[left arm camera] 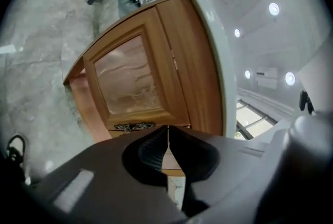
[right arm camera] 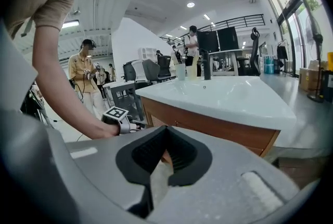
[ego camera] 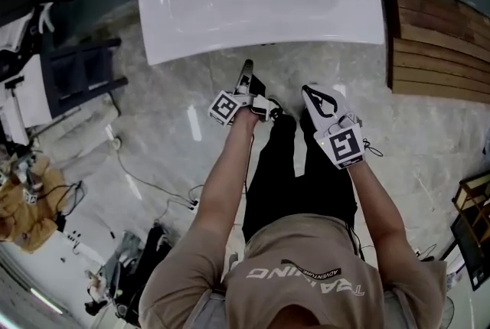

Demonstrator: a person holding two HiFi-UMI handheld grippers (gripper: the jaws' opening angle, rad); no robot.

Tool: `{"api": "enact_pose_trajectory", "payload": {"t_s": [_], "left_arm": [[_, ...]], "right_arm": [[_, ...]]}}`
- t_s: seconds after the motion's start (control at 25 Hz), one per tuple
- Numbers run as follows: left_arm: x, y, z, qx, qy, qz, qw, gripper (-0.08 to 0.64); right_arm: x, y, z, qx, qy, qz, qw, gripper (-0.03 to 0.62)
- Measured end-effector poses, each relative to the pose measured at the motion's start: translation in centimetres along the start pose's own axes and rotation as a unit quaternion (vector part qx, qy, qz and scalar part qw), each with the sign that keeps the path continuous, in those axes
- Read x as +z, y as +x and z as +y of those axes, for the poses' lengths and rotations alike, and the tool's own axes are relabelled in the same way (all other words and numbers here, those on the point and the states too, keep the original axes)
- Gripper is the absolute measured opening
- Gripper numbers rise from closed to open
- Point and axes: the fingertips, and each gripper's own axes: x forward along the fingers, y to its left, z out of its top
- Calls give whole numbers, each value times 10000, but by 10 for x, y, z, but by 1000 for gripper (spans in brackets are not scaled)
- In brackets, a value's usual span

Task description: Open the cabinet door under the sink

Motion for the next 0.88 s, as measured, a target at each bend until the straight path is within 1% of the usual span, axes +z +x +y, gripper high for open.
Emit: {"api": "enact_pose_trajectory", "payload": {"t_s": [0.16,0.24,0.36,0.44,0.52,0.64,0.76,0.88], "left_arm": [[-5,22,44,111,-78,-8,9999,39],[-1,30,62,151,-180,-189,9995,44],[2,42,81,52,-474,-557,9973,48],[4,48,93,-18,-715,-693,9950,59],[7,54,103,-85,-879,-790,9930,81],[1,62,110,-123,-921,-770,9927,98],[-7,69,107,-276,-1015,-715,9919,120],[-6,74,106,-465,-1156,-881,9883,135]], "right_arm": [[-26,16,-6,56,314,68,9995,2],[-35,20,-5,101,338,95,9993,2],[-49,22,-4,172,301,202,9992,2],[-58,24,-2,191,326,253,9990,2],[-68,27,1,216,359,302,9987,2],[-82,26,0,261,458,373,9979,2],[-90,21,-2,286,543,413,9973,2],[-94,18,-3,307,565,451,9969,2]]}}
